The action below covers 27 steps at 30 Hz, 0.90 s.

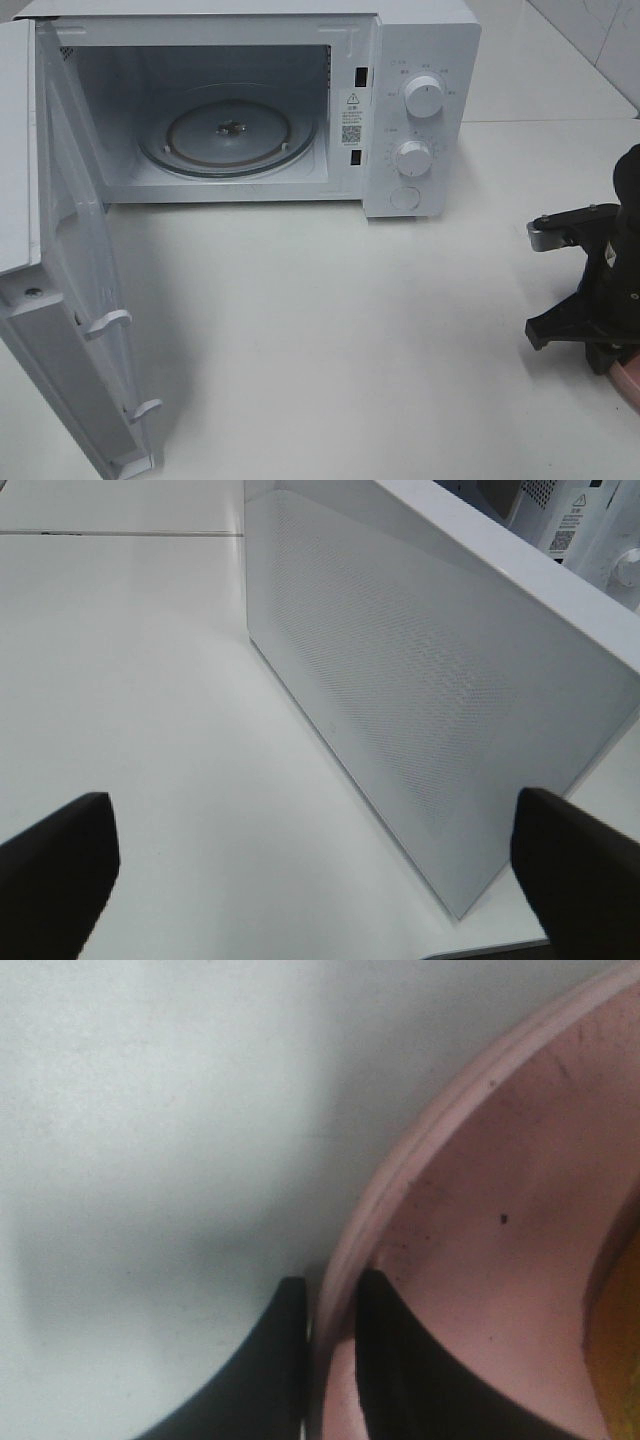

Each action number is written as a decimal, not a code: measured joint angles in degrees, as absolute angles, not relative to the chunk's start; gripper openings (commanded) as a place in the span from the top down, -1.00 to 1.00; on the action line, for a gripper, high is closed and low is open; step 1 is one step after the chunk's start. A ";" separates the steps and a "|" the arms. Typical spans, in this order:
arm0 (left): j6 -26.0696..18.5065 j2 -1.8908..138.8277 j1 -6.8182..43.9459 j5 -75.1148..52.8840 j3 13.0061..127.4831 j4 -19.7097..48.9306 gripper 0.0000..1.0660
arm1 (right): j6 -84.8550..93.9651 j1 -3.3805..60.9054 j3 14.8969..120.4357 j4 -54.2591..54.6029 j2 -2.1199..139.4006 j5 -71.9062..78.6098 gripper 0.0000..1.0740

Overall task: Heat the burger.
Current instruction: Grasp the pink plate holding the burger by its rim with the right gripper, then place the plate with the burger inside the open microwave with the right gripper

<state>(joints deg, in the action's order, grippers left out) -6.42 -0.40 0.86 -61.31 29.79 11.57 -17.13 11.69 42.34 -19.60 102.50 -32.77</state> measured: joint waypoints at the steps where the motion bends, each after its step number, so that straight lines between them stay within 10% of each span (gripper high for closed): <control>1: -6.42 -0.40 0.86 -61.31 29.79 11.57 -0.87 | -17.13 11.69 42.34 -19.60 102.50 -32.77 1.00; 27: -6.42 -0.40 0.86 -61.31 29.79 11.57 -0.87 | -24.75 15.76 42.34 -27.16 101.18 -39.25 1.00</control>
<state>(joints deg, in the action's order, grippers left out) -6.42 -0.40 0.86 -61.31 29.79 11.57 -24.75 15.76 42.34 -27.16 101.18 -39.25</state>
